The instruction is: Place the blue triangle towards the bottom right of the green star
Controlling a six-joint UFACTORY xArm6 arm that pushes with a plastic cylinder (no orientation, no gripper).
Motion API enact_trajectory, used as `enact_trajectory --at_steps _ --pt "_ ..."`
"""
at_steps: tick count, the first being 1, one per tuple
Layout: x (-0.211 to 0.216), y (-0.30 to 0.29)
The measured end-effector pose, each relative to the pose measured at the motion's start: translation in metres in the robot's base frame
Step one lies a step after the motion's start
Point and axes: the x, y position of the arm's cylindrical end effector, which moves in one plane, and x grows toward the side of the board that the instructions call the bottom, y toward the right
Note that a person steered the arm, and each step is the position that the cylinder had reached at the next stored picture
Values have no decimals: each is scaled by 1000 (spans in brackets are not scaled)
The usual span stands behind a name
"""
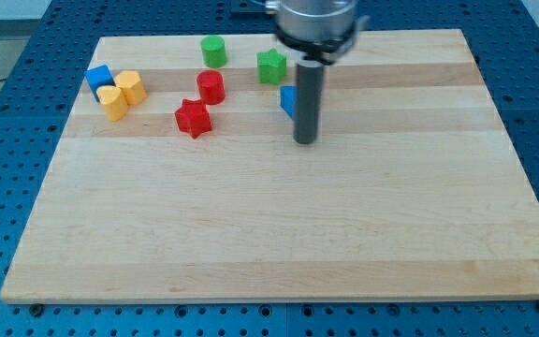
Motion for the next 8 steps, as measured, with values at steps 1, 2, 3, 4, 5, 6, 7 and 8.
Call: enact_trajectory --at_steps 1,2,3,4,5,6,7,8 --pt "-42 -3" --pt "-47 6" --pt "-37 4" --pt "-54 -18" --pt "-74 -18" --pt "-74 6" --pt "-69 28" --pt "39 -8"
